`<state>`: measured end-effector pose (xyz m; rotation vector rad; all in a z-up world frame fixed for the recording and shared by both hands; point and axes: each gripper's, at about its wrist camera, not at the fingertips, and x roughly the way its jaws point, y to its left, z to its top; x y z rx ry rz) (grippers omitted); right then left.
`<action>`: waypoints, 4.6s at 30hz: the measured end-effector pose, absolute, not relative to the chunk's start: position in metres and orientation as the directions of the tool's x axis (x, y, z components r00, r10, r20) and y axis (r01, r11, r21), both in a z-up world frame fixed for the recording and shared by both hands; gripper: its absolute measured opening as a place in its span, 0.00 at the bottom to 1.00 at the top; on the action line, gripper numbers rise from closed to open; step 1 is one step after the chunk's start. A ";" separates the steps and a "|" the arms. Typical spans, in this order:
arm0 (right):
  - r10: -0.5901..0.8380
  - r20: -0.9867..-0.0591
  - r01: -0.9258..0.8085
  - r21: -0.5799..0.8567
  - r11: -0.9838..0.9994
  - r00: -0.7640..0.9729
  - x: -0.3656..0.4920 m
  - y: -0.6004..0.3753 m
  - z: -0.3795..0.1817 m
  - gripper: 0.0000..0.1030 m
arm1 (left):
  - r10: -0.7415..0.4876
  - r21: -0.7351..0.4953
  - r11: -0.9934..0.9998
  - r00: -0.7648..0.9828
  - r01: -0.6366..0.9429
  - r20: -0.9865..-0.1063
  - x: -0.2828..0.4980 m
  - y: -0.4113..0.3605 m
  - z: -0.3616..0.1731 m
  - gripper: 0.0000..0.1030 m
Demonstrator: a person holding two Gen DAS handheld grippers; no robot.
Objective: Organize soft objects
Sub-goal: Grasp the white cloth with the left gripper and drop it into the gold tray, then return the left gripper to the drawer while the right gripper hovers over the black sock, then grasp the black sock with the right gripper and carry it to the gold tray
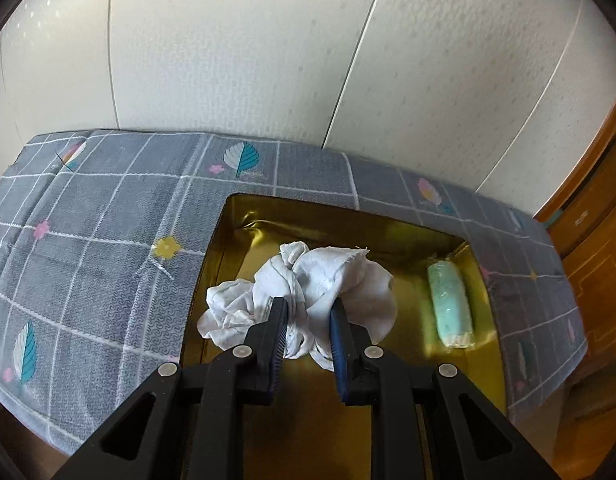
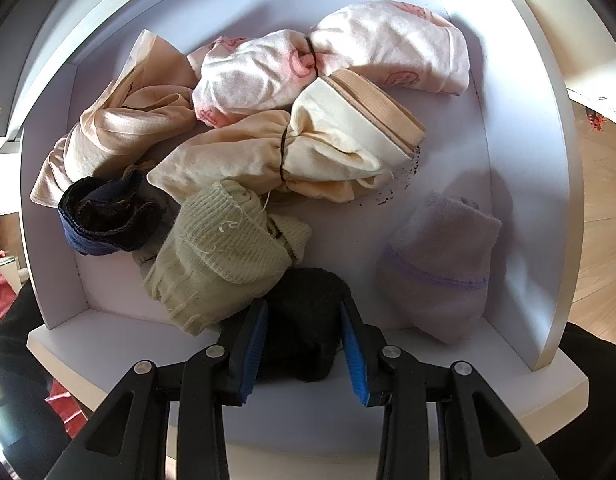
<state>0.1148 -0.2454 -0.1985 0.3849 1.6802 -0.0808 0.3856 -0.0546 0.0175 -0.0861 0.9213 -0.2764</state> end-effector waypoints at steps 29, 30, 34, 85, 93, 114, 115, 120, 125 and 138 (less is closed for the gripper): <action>0.162 -0.983 0.257 0.134 0.957 -0.089 0.116 -0.222 -0.209 0.35 | -0.261 -0.178 0.965 0.737 0.191 -0.624 0.320 -0.009 0.033 0.78; 0.157 -0.984 0.254 0.130 0.958 -0.088 0.116 -0.220 -0.209 0.35 | -0.273 -0.189 0.962 0.739 0.198 -0.616 0.310 -0.002 0.035 0.78; 0.148 -0.985 0.246 0.123 0.961 -0.085 0.117 -0.215 -0.209 0.35 | -0.336 -0.217 0.942 0.734 0.257 -0.590 0.267 0.017 0.039 0.78; 0.203 -0.978 0.140 0.193 0.971 -0.058 0.115 -0.218 -0.218 0.62 | -0.201 -0.204 0.972 -0.041 0.113 -0.979 0.145 -0.012 -0.286 0.84; 0.133 -0.991 0.088 0.130 0.988 -0.026 0.111 -0.209 -0.211 0.30 | -0.159 -0.164 0.977 -0.046 0.133 -0.986 0.143 -0.020 -0.297 0.88; 0.176 -0.905 0.077 0.222 0.972 0.388 0.070 -0.230 -0.013 0.27 | -0.134 -0.142 0.978 -0.061 0.155 -0.989 0.142 -0.032 -0.313 0.92; 0.182 -0.891 0.071 0.231 0.970 0.417 0.074 -0.227 -0.001 0.27 | -0.132 -0.140 0.978 -0.061 0.156 -0.989 0.142 -0.033 -0.314 0.92; 0.190 -0.785 0.032 0.258 0.966 0.590 0.087 -0.229 0.075 0.27 | -0.130 -0.139 0.978 -0.061 0.158 -0.990 0.140 -0.037 -0.315 0.92; 0.121 -0.685 0.057 0.231 0.971 0.719 0.117 -0.238 0.141 0.28 | -0.130 -0.138 0.977 -0.063 0.162 -0.990 0.139 -0.038 -0.316 0.93; -0.071 -0.798 0.083 -0.026 0.996 0.599 0.253 -0.216 0.112 0.29 | -0.143 -0.153 0.975 -0.067 0.164 -0.987 0.141 -0.034 -0.314 0.94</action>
